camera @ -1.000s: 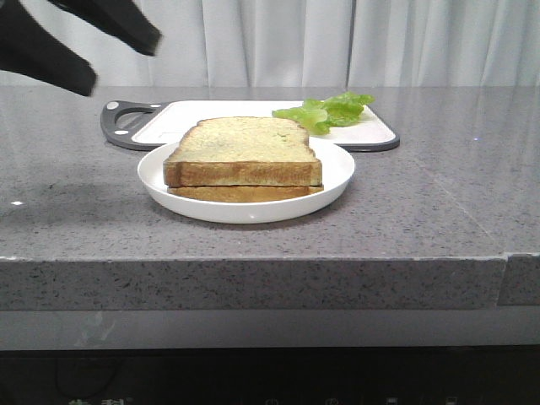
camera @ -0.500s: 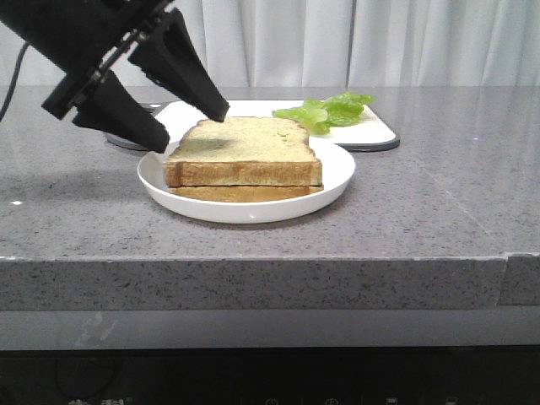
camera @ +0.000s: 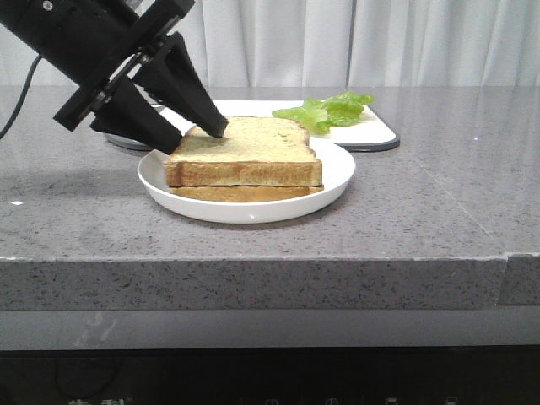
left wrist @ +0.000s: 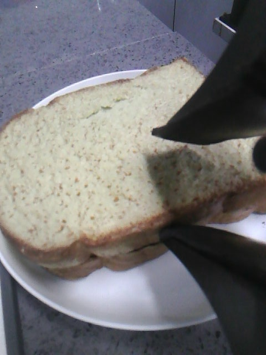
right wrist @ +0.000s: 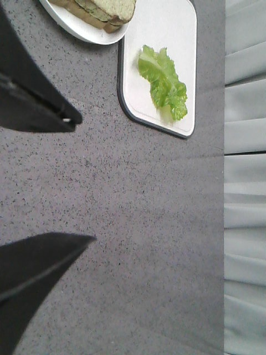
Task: Left arm grabs bread, right arm adds lettuce
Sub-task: 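Lower the left gripper onto the top bread slice and close it, then lift the top bread slice off the plate with the left gripper, then reach the right gripper down to the lettuce leaf and grasp it, then lift the lettuce and carry it over the bread on the plate, then lower the lettuce onto the bread and open the right gripper, then withdraw the right gripper away from the plate, then lower the held bread slice onto the lettuce with the left gripper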
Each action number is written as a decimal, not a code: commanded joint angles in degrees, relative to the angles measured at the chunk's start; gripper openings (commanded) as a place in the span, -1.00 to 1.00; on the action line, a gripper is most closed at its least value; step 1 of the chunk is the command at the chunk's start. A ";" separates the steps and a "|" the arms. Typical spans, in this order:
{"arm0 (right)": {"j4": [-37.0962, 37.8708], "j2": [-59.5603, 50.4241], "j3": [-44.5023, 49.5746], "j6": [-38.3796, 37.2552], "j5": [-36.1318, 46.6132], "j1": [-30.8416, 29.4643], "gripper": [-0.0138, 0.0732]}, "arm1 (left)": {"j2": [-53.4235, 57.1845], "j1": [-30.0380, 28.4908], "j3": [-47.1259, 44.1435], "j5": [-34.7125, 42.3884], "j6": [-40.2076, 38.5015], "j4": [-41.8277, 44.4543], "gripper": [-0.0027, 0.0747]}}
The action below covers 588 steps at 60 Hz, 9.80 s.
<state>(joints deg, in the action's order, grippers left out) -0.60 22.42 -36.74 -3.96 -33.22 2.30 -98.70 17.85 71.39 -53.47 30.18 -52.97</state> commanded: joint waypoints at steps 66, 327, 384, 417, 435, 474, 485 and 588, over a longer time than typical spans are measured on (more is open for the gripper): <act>0.60 0.95 -1.44 0.31 7.74 -0.35 0.30 | 20.42 -8.06 1.41 -3.86 0.18 -2.14 -0.98; -104.06 71.82 -17.25 64.26 -17.66 10.47 -0.95 | 46.59 -19.74 -14.52 -2.53 0.18 7.50 -0.98; -79.67 59.29 -17.92 59.83 -1.27 10.22 0.18 | 46.59 -19.74 -14.52 -2.53 0.18 7.50 -0.98; -19.07 29.47 -17.78 18.15 -13.64 10.22 0.15 | 46.59 -19.74 -14.52 -2.53 0.18 7.50 -0.98; -15.44 17.17 -15.94 15.04 -18.71 10.22 0.15 | 46.59 -19.74 -14.52 -2.53 0.18 7.50 -0.98; -15.71 13.88 -15.94 15.09 -20.26 10.22 0.15 | 39.82 -19.74 -14.41 -5.76 6.28 -12.59 -0.98; -15.71 13.88 -15.94 15.09 -20.42 10.22 0.15 | 31.91 -19.74 -14.32 -13.36 13.80 -26.50 -0.98; -15.71 13.88 -15.94 15.09 -20.66 10.22 0.15 | 1.25 -10.82 -4.60 -15.40 17.83 -22.52 0.23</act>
<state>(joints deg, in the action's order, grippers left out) -15.87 36.31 -51.28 11.24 -57.20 12.74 -99.85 6.52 64.01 -65.87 48.21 -75.46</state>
